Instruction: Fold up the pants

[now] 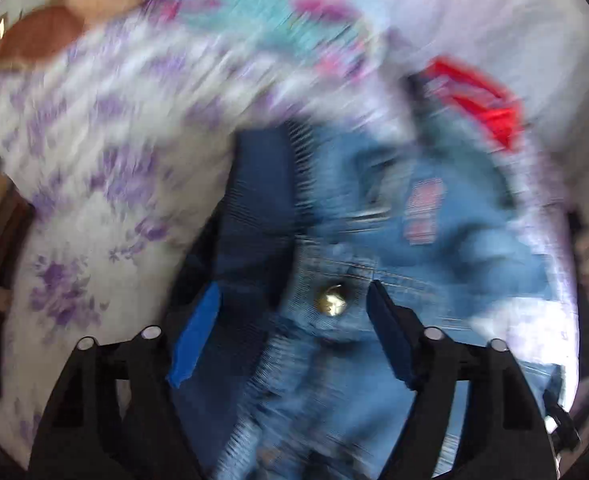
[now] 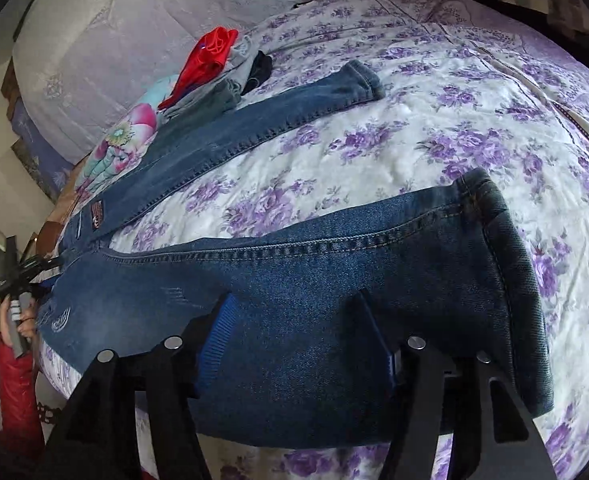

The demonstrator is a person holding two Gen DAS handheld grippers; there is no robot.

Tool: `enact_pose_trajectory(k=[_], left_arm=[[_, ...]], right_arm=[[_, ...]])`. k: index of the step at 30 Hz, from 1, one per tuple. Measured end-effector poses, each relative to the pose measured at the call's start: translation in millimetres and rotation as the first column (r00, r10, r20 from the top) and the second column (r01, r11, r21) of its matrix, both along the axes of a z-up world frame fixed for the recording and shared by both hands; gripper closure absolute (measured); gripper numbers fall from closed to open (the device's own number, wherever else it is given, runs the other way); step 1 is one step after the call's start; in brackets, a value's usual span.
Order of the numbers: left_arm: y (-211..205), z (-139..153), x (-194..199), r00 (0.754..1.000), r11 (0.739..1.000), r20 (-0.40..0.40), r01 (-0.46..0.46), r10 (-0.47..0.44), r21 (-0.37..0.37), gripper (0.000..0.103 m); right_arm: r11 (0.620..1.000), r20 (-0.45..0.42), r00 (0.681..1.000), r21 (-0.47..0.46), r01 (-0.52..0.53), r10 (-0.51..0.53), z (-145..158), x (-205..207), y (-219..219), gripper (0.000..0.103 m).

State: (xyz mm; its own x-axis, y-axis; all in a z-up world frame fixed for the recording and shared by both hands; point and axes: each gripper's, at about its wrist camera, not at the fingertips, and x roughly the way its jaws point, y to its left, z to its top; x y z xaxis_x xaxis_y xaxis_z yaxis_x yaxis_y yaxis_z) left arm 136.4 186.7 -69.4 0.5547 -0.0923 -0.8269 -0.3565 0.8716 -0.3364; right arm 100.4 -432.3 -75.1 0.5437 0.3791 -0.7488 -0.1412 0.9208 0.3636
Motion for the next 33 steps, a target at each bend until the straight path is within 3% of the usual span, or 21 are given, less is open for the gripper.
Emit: enact_pose_trajectory(k=[2,4,7,9,11,13,16,20,24,30,32,33], left_arm=[[9.9,2.7,-2.7,1.0,0.999,0.015,0.011,-0.011,-0.051,0.025],[14.6,15.3,-9.4,0.999,0.998,0.028,0.02,-0.018,-0.066,0.027],[31.4,33.7,-15.3,0.996,0.993,0.084,0.021,-0.011,-0.119,0.025],[40.1,38.2,-7.4,0.995,0.996,0.091,-0.022,0.03,-0.091,0.019],[51.6,31.2,8.7,0.997,0.996,0.068,-0.03,0.036,-0.084,0.019],[61.6,19.8,24.5,0.999,0.99,0.039,-0.033,0.039,-0.137,0.02],[69.0,3.8,45.3,1.0,0.977,0.012,-0.019,0.022,-0.213,0.021],[70.5,-5.9,62.9,1.0,0.969,-0.002,-0.01,0.01,-0.246,0.021],[70.6,-5.3,78.5,1.0,0.964,-0.012,-0.023,0.02,-0.263,0.021],[63.9,-8.2,97.9,0.999,0.973,-0.026,-0.026,0.02,-0.231,0.021],[59.5,-9.2,101.6,0.999,0.98,-0.032,-0.029,0.023,-0.197,0.024],[56.8,-8.2,103.3,0.999,0.984,-0.034,-0.029,0.024,-0.173,0.028]], right_arm=[[0.996,-0.017,0.997,-0.042,-0.078,0.078,2.3,-0.1,3.9,0.035],[0.978,-0.017,0.982,-0.092,-0.188,0.188,5.0,-1.0,17.1,0.015],[0.952,-0.057,0.972,-0.194,-0.235,0.228,17.5,5.0,36.1,0.015],[0.963,0.014,0.974,-0.15,-0.223,0.228,45.1,16.2,36.1,0.015],[0.976,0.106,0.976,-0.124,-0.176,0.19,74.1,39.6,29.8,0.012],[0.985,0.123,0.981,-0.097,-0.139,0.151,85.2,71.8,20.5,0.008],[0.997,0.086,0.995,-0.061,-0.05,0.055,80.0,133.6,-1.1,0.008],[0.994,0.028,0.996,0.071,0.081,-0.083,61.2,208.9,-36.0,0.01],[0.98,-0.025,0.988,0.125,0.156,-0.155,38.0,260.7,-51.1,0.022],[0.984,-0.102,0.983,0.081,0.16,-0.151,7.5,308.6,-47.5,0.043],[0.985,-0.124,0.981,0.067,0.16,-0.151,-1.7,316.6,-45.4,0.056],[0.985,-0.127,0.98,0.063,0.16,-0.151,-5.1,318.3,-44.1,0.075]])
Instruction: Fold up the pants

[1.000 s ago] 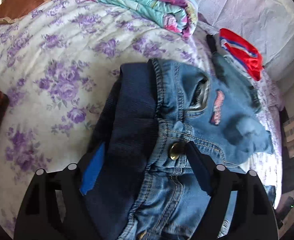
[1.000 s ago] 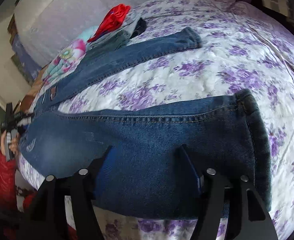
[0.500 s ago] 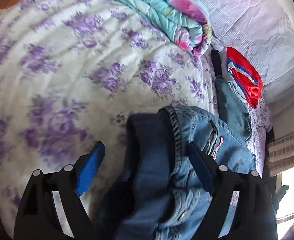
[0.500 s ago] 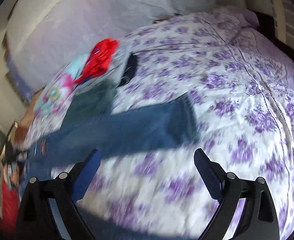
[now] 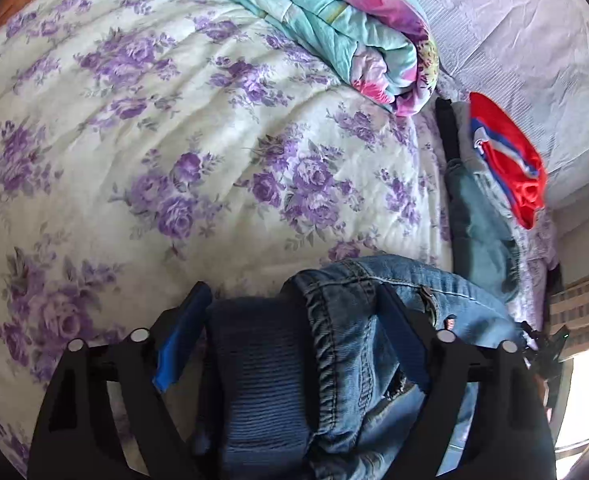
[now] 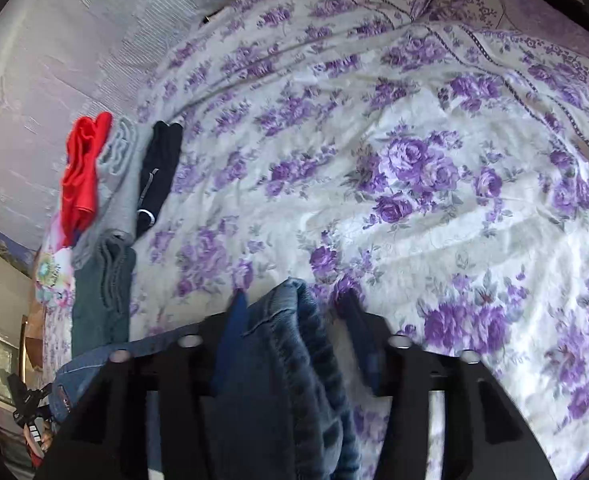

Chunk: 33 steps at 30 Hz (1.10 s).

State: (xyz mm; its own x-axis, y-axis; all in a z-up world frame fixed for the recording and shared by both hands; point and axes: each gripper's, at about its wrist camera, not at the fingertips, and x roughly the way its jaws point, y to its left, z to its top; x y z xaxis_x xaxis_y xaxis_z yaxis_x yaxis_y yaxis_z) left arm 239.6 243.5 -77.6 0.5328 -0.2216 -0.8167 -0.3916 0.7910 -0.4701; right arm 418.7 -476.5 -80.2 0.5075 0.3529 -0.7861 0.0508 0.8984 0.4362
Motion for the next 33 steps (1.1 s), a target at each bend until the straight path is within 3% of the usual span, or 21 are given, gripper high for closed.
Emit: enact_pose_trajectory(k=[1,3,6,11,17,19,23,26,27,29,31,33], left_arm=[[-1.5,0.7,1.2,1.0,1.0,-0.004,0.0,0.001,0.015,0.03],[-4.1,2.9,2.5,1.0,1.0,-0.002,0.009,-0.009,0.022,0.044],[-6.3,10.9,-0.7,0.999,1.0,0.026,0.024,-0.024,0.008,0.052],[-10.6,38.3,-25.1,0.988,0.998,0.142,0.058,-0.057,0.0,0.054],[-16.3,69.6,-78.2,0.953,0.993,0.282,0.115,-0.109,-0.005,0.055],[-22.4,76.4,-105.6,0.936,0.99,0.325,0.137,-0.133,0.01,0.055],[-36.3,71.0,-165.8,0.909,0.98,0.368,0.189,-0.197,0.059,0.054],[-40.1,49.6,-207.3,0.912,0.976,0.35,0.215,-0.214,0.035,0.038],[-41.2,40.1,-219.3,0.921,0.977,0.334,0.214,-0.2,-0.006,0.036],[-46.6,35.4,-232.2,0.93,0.98,0.318,0.2,-0.187,-0.008,0.036],[-56.9,37.3,-246.6,0.932,0.986,0.323,0.165,-0.164,0.027,0.036],[-61.3,38.9,-258.0,0.933,0.989,0.335,0.144,-0.133,-0.009,0.036]], right_arm=[[1.0,0.002,1.0,0.004,-0.004,0.004,-0.9,0.9,0.7,0.082],[0.999,0.046,0.999,-0.046,-0.011,0.013,6.7,-4.9,6.4,0.084],[0.998,0.125,0.992,-0.064,-0.016,0.024,27.8,-21.2,9.1,0.087],[1.0,0.216,0.976,-0.014,-0.021,0.024,69.5,-66.3,-1.7,0.087],[1.0,0.318,0.948,0.016,-0.017,0.011,99.6,-162.7,-25.4,0.09],[0.999,0.346,0.938,0.027,0.018,-0.027,99.6,-203.9,-42.8,0.103],[0.993,0.348,0.932,0.087,0.077,-0.103,80.8,-287.8,-89.2,0.103],[0.991,0.27,0.956,0.098,0.094,-0.117,50.9,-332.9,-105.0,0.098],[0.987,0.237,0.964,0.136,0.087,-0.118,41.3,-343.4,-106.2,0.098],[0.973,0.205,0.972,0.222,0.068,-0.115,30.4,-356.0,-101.8,0.09],[0.959,0.199,0.975,0.281,0.042,-0.101,25.2,-365.2,-86.1,0.062],[0.954,0.22,0.972,0.299,0.019,-0.089,27.0,-370.5,-65.4,0.049]])
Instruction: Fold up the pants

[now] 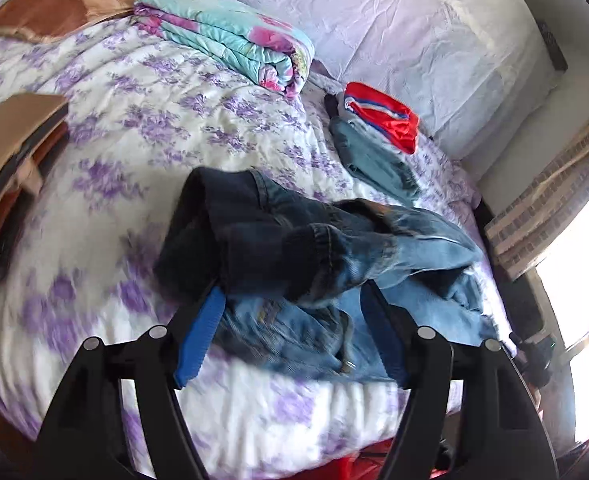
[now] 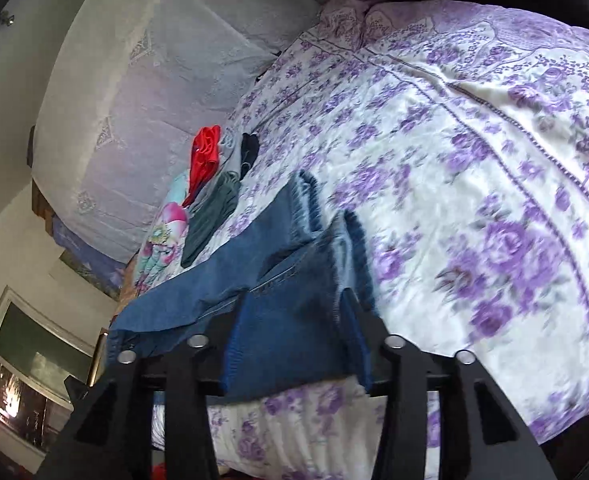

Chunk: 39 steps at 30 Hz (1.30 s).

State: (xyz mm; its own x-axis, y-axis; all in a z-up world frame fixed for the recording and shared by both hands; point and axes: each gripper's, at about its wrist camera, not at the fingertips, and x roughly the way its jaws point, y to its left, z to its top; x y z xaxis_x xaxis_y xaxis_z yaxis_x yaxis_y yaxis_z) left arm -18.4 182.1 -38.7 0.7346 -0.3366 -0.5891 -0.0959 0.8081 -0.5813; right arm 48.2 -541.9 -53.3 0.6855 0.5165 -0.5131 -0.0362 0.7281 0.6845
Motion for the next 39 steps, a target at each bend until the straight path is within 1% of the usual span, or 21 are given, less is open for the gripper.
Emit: enact_pose_trajectory(k=[2,3,4,6,8,11,12,15,17,19,22,24,26,27,29,30,31,32,34,37,39], left_arm=[[1.5,1.1,-6.2,1.0,0.998,-0.002,-0.011,0.011,-0.066,0.036],[5.1,1.8,-11.1,1.0,0.994,-0.001,-0.03,0.03,-0.104,0.036],[6.4,3.4,-15.8,0.999,0.991,0.001,-0.048,0.049,-0.122,0.036],[8.8,6.3,-25.2,0.997,0.988,0.004,-0.076,0.077,-0.135,0.036],[5.1,7.8,-31.4,0.997,0.987,0.004,-0.072,0.074,-0.146,0.036],[-5.5,8.5,-37.7,0.999,0.985,0.007,-0.034,0.036,-0.167,0.035],[-10.3,8.7,-38.3,1.0,0.985,0.01,-0.022,0.024,-0.169,0.034],[-22.9,5.0,-32.4,1.0,0.985,-0.009,-0.004,0.003,-0.172,0.026],[-28.1,1.0,-26.5,1.0,0.985,-0.019,-0.003,-0.001,-0.175,0.026],[-34.4,-3.6,-20.1,1.0,0.985,-0.029,0.007,-0.013,-0.17,0.026],[-43.6,-7.3,-12.2,0.999,0.988,-0.036,0.018,-0.024,-0.153,0.026],[-48.5,-7.9,-8.9,0.999,0.99,-0.042,0.02,-0.026,-0.142,0.026],[-49.9,-7.6,-7.0,0.999,0.991,-0.05,0.012,-0.018,-0.132,0.026],[-48.9,-7.9,-5.8,0.998,0.99,-0.055,0.002,-0.01,-0.139,0.026],[-41.0,-9.7,-3.1,0.998,0.979,-0.064,-0.021,0.008,-0.202,0.024],[-37.0,-11.1,-1.8,0.998,0.97,-0.066,-0.028,0.013,-0.24,0.021],[-30.4,-13.7,0.5,0.997,0.954,-0.071,-0.04,0.02,-0.298,0.019],[-25.9,-16.2,2.3,0.996,0.939,-0.08,-0.053,0.028,-0.341,0.018],[-20.3,-20.0,6.8,0.993,0.914,-0.108,-0.078,0.037,-0.398,0.018],[-20.1,-18.1,10.3,0.99,0.9,-0.134,-0.101,0.048,-0.425,0.018],[-22.8,-11.1,7.0,0.991,0.895,-0.12,-0.1,0.053,-0.435,0.018]], right_arm=[[1.0,0.025,0.999,0.016,-0.023,0.023,5.2,2.0,19.9,0.048],[0.998,0.027,0.999,0.054,-0.039,0.038,5.4,5.4,30.2,0.048],[0.994,0.016,0.999,0.091,-0.054,0.052,4.1,9.9,37.9,0.048],[0.986,-0.02,0.997,0.154,-0.07,0.073,-1.7,22.1,55.2,0.048],[0.981,-0.045,0.993,0.168,-0.098,0.107,-4.6,37.1,72.1,0.048],[0.977,-0.103,0.991,0.203,-0.063,0.085,-11.3,58.6,84.1,0.047],[0.974,-0.124,0.989,0.219,-0.05,0.079,-13.4,67.4,84.2,0.047],[0.985,-0.177,0.984,0.17,0.005,0.025,-13.9,87.2,84.9,0.047],[0.992,-0.218,0.976,0.123,0.014,0.013,-15.7,101.1,86.3,0.047],[0.993,-0.262,0.965,0.107,0.051,-0.022,-21.5,111.6,84.2,0.047],[0.997,-0.329,0.944,0.074,0.02,0.006,-33.6,127.6,88.9,0.05],[0.999,-0.362,0.932,0.046,0.022,-0.004,-41.0,135.5,93.6,0.052],[1.0,-0.36,0.933,-0.001,0.0,0.0,-39.1,142.3,100.9,0.053],[1.0,-0.351,0.936,-0.018,-0.009,0.002,-38.0,144.1,103.5,0.053],[0.998,-0.312,0.95,-0.049,-0.028,0.011,-35.8,145.9,107.3,0.072],[0.998,-0.292,0.956,-0.049,-0.026,0.01,-36.8,145.3,107.6,0.085],[0.999,-0.279,0.96,-0.034,-0.015,0.005,-38.4,144.3,105.9,0.09],[1.0,-0.266,0.964,-0.009,0.0,-0.002,-39.4,142.8,103.0,0.092],[1.0,-0.234,0.972,0.03,0.007,0.0,-35.9,138.5,98.0,0.093],[0.999,-0.183,0.983,0.036,-0.012,0.018,-17.5,132.1,94.9,0.093],[0.999,-0.149,0.988,0.028,-0.023,0.027,-1.4,128.2,93.6,0.094]])
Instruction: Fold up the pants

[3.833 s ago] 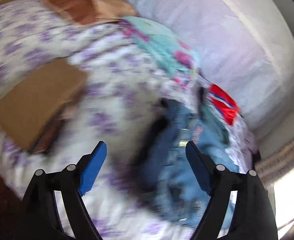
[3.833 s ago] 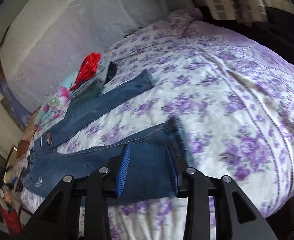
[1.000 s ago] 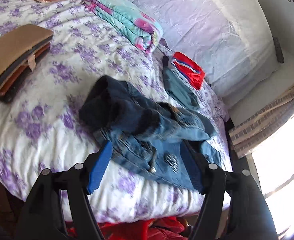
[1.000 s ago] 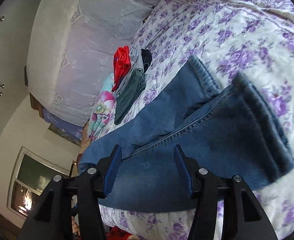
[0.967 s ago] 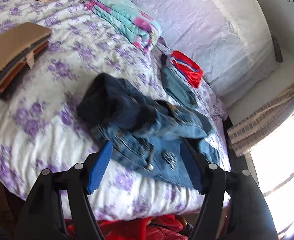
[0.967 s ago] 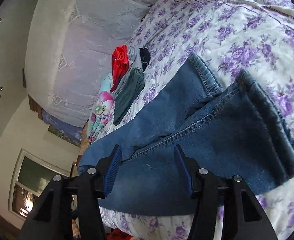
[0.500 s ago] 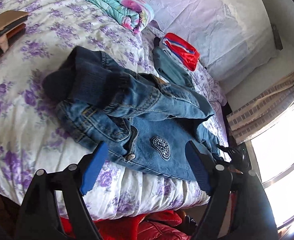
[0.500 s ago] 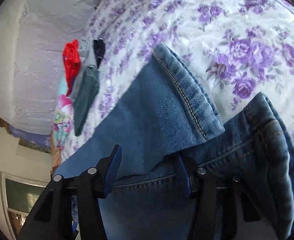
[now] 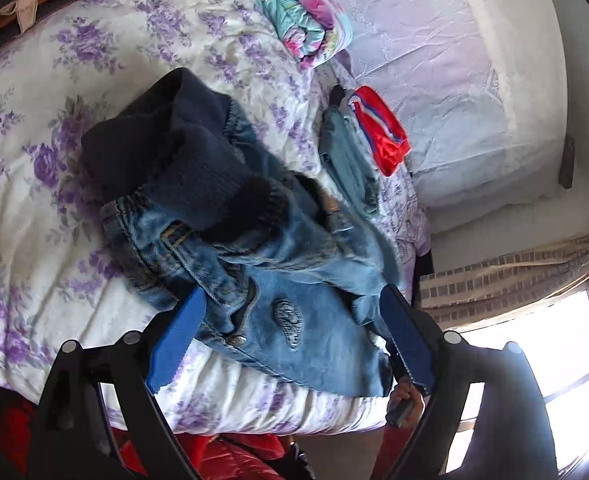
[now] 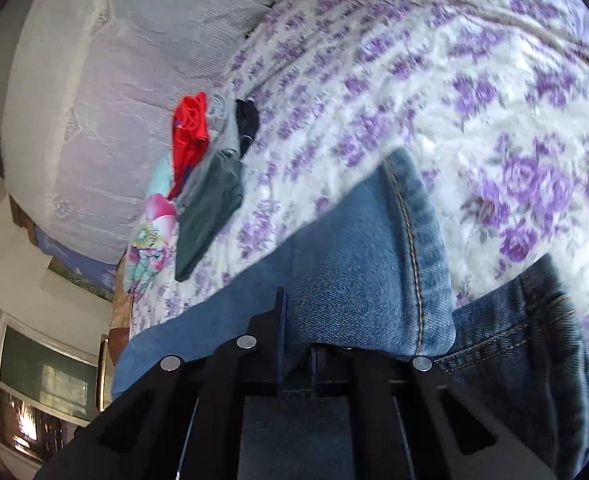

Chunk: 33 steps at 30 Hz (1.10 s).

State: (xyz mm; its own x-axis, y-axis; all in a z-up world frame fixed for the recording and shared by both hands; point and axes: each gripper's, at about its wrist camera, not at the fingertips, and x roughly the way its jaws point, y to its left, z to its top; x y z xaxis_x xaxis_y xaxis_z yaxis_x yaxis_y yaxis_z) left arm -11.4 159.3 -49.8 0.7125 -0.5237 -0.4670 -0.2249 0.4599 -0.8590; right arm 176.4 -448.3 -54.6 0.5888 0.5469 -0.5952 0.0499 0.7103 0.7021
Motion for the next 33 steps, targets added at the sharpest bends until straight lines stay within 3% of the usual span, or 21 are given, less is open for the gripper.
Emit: enact_pose_trajectory(k=[4,11,13,17,20,23,26,28,31,33], left_arm=[[-5.5,8.1,-1.0,1.0,0.999,0.016,0.011,-0.01,-0.052,0.017],[-5.0,-10.2,37.9,0.995,0.999,-0.098,-0.035,0.032,-0.03,0.018],[-0.9,-13.7,44.3,0.994,0.999,-0.095,-0.05,0.049,-0.017,0.026],[9.8,-2.9,48.9,0.997,0.996,-0.062,-0.05,0.055,0.075,0.079],[20.8,25.3,52.9,1.0,0.991,0.023,-0.023,0.02,0.131,0.08],[31.6,41.3,50.0,0.997,0.997,0.082,-0.008,0.001,0.078,0.08],[37.8,36.2,36.7,0.993,0.998,0.113,0.028,-0.035,0.063,0.08],[38.9,18.9,30.3,0.993,0.996,0.101,0.052,-0.059,0.078,0.08],[44.7,-34.0,22.2,0.997,0.994,0.002,0.074,-0.075,0.083,0.08],[50.0,-53.2,15.3,0.997,0.997,0.033,0.075,-0.076,0.028,0.08]], right_arm=[[1.0,0.05,0.999,-0.008,-0.011,0.011,23.3,-6.3,-2.8,0.094],[1.0,0.093,0.996,0.002,0.005,-0.006,43.1,-27.7,-26.3,0.095],[1.0,0.088,0.996,0.001,0.012,-0.012,42.6,-35.2,-34.4,0.095],[1.0,0.057,0.998,0.002,0.017,-0.017,33.3,-42.1,-43.8,0.095],[1.0,0.064,0.998,0.021,0.018,-0.019,37.5,-43.6,-44.6,0.095],[1.0,0.131,0.991,0.03,0.009,-0.013,60.8,-59.1,-44.7,0.095],[1.0,0.192,0.981,0.011,-0.01,0.008,78.3,-93.9,-49.4,0.095],[1.0,0.185,0.982,-0.01,-0.021,0.022,68.3,-114.9,-52.9,0.095],[0.999,0.068,0.997,-0.045,-0.017,0.02,12.0,-137.1,-57.2,0.095],[0.999,-0.008,1.0,-0.042,0.013,-0.013,-26.4,-137.6,-62.8,0.094]])
